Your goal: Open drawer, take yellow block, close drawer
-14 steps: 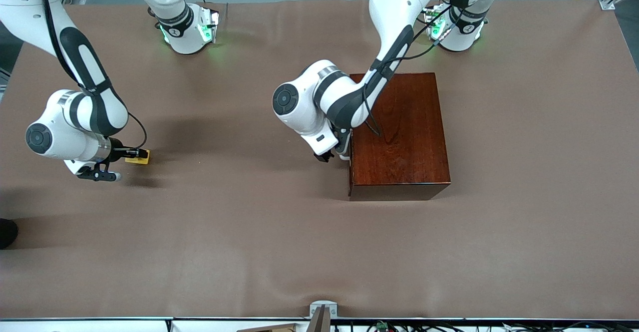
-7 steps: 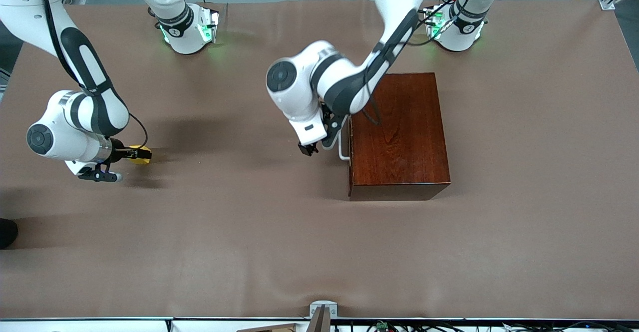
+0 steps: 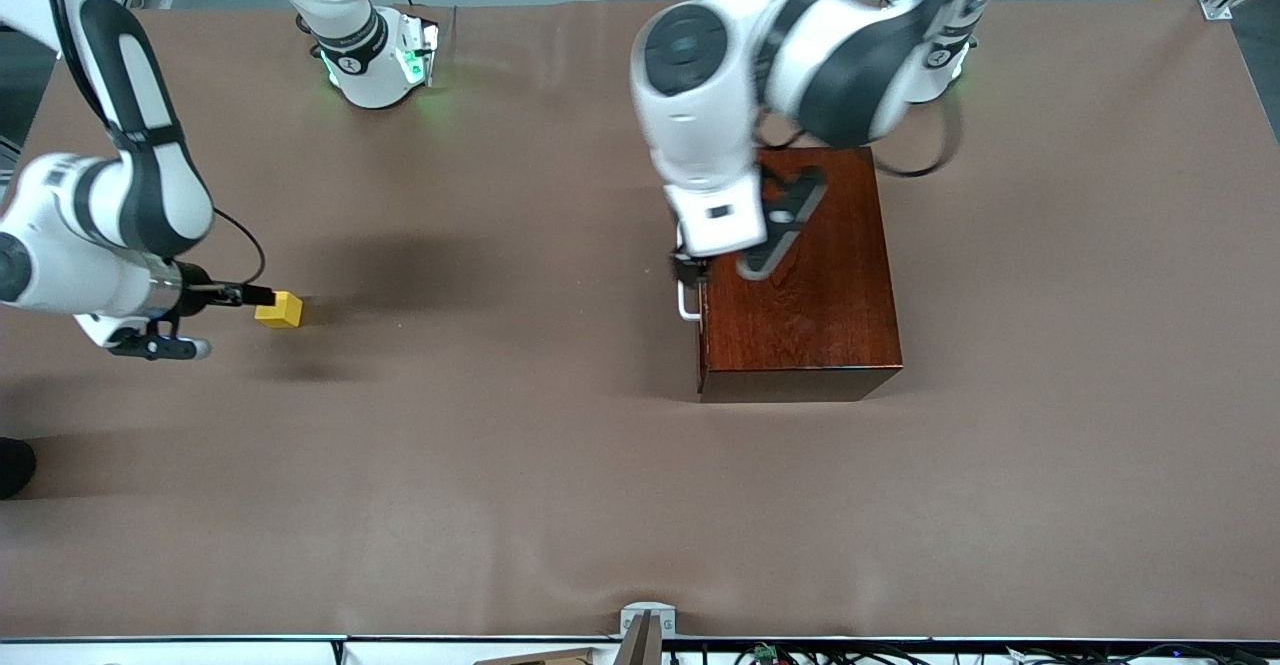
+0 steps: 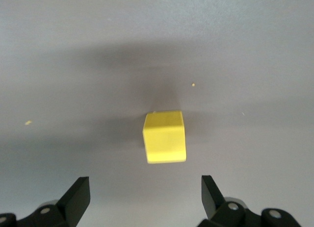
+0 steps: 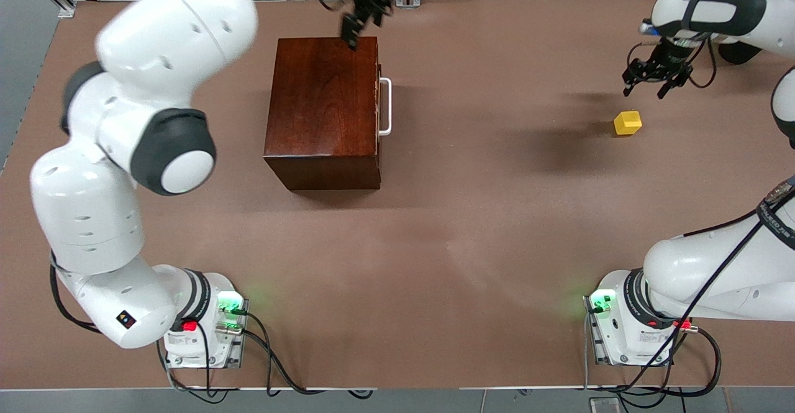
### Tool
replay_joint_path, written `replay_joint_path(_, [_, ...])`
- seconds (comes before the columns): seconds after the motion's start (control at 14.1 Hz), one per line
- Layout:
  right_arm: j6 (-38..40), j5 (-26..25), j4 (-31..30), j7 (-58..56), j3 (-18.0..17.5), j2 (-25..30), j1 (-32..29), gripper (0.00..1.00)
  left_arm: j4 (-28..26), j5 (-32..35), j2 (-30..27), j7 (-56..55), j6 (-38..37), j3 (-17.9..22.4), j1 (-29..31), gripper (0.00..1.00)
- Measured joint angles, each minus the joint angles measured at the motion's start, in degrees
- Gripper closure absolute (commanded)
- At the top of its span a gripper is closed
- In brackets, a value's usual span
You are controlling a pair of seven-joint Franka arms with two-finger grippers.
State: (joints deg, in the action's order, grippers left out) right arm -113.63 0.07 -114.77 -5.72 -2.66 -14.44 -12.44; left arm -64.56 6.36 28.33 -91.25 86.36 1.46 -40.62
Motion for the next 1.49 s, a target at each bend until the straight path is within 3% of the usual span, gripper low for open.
replay_joint_path(0.28, [14.0, 0.1, 6.8, 0.7, -0.1, 4.1, 1.8, 0.0, -3.0, -0.1, -7.0, 18.9, -4.5, -0.1, 9.4, 0.0])
replay_joint_path(0.57, [21.7, 0.2, 14.4, 0.8, -0.1, 5.3, 2.9, 0.0, -12.9, -0.1, -16.1, 39.7, -5.0, -0.1, 19.1, 0.0])
replay_joint_path(0.92, [32.6, 0.3, 29.2, 0.8, -0.1, 5.7, 7.4, 0.0, -21.3, -0.1, -24.0, 65.7, -4.9, 0.0, 30.8, 0.0])
replay_joint_path(1.49, [38.4, 1.3, 39.6, 0.8, 0.1, 5.8, 11.9, 0.0, -21.5, -0.1, -26.5, 82.6, -2.4, 0.0, 33.8, 0.0])
